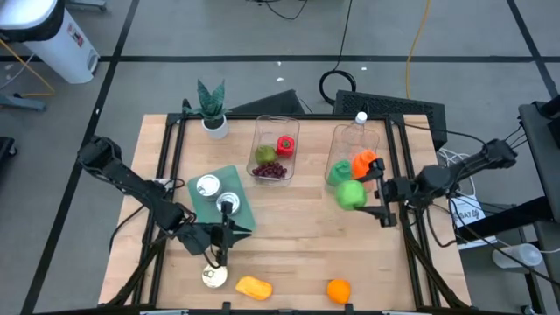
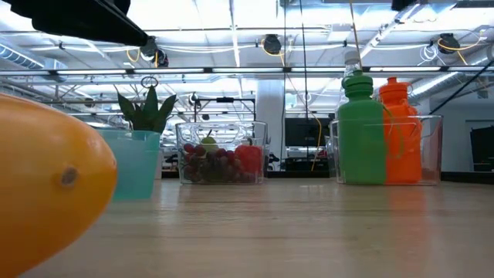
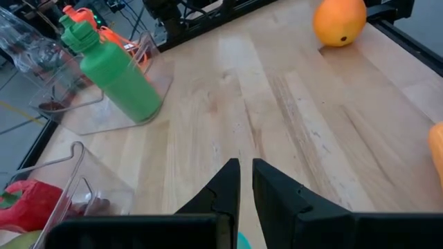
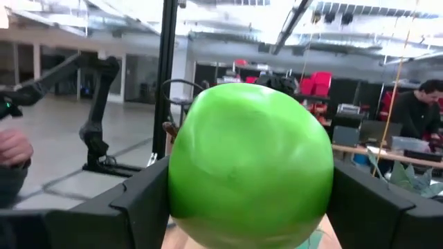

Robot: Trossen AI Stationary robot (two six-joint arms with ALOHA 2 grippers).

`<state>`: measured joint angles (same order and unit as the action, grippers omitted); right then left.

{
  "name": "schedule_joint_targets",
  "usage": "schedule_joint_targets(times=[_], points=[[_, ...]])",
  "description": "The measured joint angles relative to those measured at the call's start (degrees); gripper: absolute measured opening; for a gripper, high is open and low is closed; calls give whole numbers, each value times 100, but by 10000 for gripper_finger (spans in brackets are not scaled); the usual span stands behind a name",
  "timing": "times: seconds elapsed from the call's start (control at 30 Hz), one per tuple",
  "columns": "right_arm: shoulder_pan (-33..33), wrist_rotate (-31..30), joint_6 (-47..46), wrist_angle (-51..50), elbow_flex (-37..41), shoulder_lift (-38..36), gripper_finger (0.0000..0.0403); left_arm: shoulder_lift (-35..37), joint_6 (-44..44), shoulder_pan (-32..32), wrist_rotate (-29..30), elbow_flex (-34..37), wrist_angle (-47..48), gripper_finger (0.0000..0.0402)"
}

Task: Pick & Place Food Item
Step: Put the apple into the left transparent bin

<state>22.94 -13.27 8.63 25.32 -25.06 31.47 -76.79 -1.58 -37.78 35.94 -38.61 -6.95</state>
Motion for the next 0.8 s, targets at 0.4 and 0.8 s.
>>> schedule_joint_targets(times=[0.4, 0.8], points=[[0, -27, -15, 1532, 1569, -561, 300, 0, -88, 0, -6, 2, 130, 49], [-452, -320, 119, 566, -243, 1007, 299, 0, -144, 70, 33, 2, 167, 49]])
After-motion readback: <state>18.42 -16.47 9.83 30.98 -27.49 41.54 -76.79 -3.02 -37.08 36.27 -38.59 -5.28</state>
